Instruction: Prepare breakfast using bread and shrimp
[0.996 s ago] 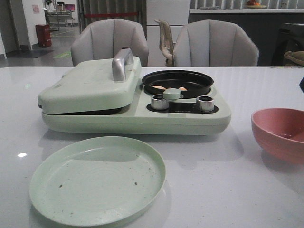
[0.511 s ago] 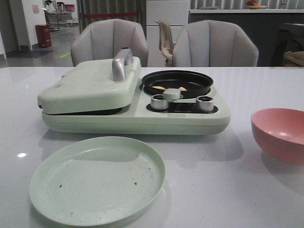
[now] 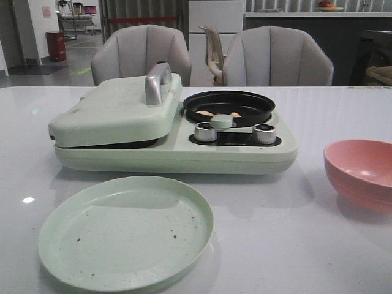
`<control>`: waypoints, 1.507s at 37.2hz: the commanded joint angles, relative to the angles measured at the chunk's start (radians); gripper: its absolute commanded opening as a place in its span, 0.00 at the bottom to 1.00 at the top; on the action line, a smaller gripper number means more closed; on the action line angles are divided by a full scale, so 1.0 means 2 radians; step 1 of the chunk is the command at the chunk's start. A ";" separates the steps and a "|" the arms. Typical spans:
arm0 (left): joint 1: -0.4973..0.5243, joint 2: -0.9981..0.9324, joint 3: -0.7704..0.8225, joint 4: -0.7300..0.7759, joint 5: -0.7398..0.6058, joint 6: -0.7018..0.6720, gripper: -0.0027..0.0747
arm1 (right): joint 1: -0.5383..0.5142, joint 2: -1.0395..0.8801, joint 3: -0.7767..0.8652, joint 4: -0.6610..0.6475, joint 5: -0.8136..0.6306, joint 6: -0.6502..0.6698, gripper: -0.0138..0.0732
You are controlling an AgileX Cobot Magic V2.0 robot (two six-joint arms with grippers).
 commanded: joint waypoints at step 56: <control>0.108 -0.187 0.107 0.373 -0.187 -0.297 0.16 | 0.001 0.002 -0.010 -0.003 -0.034 0.000 0.20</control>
